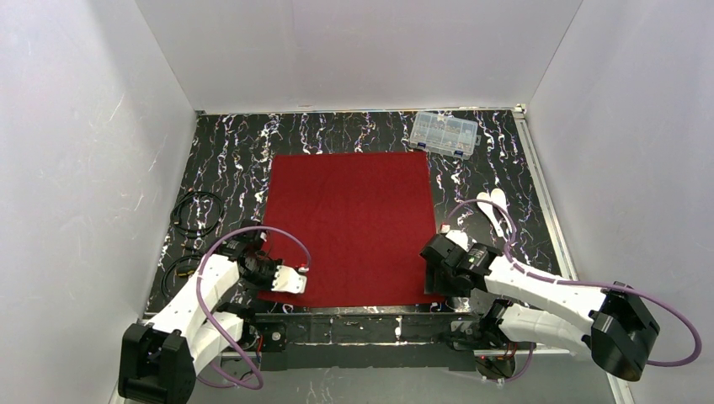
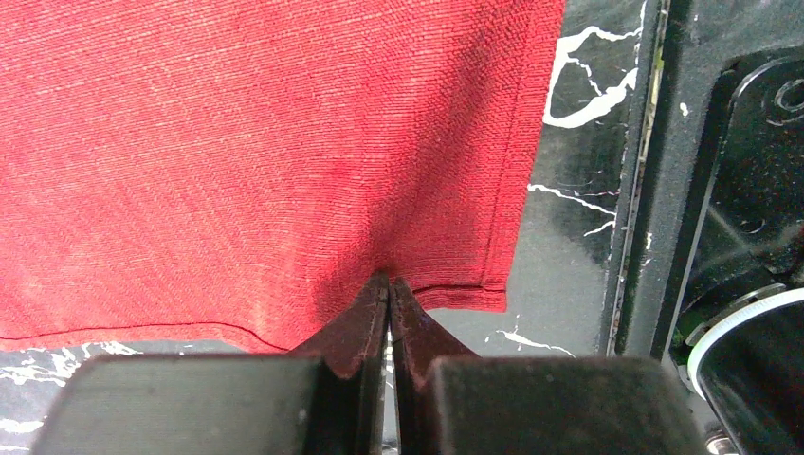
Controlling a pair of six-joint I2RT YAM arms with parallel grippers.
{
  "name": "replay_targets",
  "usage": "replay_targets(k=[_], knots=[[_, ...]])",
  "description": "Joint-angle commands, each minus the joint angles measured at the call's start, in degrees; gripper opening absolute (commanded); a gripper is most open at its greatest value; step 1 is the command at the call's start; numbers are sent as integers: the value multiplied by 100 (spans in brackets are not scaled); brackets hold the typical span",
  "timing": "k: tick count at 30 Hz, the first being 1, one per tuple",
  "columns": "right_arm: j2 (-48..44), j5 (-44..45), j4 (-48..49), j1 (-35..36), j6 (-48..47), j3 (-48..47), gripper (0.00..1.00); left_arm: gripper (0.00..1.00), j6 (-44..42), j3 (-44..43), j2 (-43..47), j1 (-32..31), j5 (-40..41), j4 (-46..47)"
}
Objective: Fold the napkin into a case and place the utensils inside
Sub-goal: Pick up the flattened napkin from the center of the board.
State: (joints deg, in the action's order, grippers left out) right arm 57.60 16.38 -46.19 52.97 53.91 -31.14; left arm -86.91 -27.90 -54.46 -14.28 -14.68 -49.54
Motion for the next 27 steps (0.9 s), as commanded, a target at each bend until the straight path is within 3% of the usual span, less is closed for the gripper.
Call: replay_targets(k=[1,6,9,13,15,17,19,21,27], knots=[[14,-388,606,-7,236,400,64,0,100,-205,61,-21,-231,-232],[15,-467,825,-22,325,459,39,0,181,-261,143,-22,-254,-357],[-125,-313,511,-20,341,269,18,0,169,-315,164,-22,-312,-471],[-461,6,-33,-15,339,-154,2,0,158,-439,178,-16,-422,-666],[-519,54,-194,-18,335,-329,1,0,96,-481,240,-22,-471,-708],[-470,22,-246,-29,331,-471,1,22,21,-524,352,-17,-500,-723],[-361,-16,-250,-30,316,-639,1,37,-43,-583,499,-17,-603,-770],[-220,-8,-237,-33,258,-857,1,43,-209,-655,621,-22,-762,-991],[347,99,-450,-388,-321,-1867,1,43,-919,-488,829,-16,-708,-1672]])
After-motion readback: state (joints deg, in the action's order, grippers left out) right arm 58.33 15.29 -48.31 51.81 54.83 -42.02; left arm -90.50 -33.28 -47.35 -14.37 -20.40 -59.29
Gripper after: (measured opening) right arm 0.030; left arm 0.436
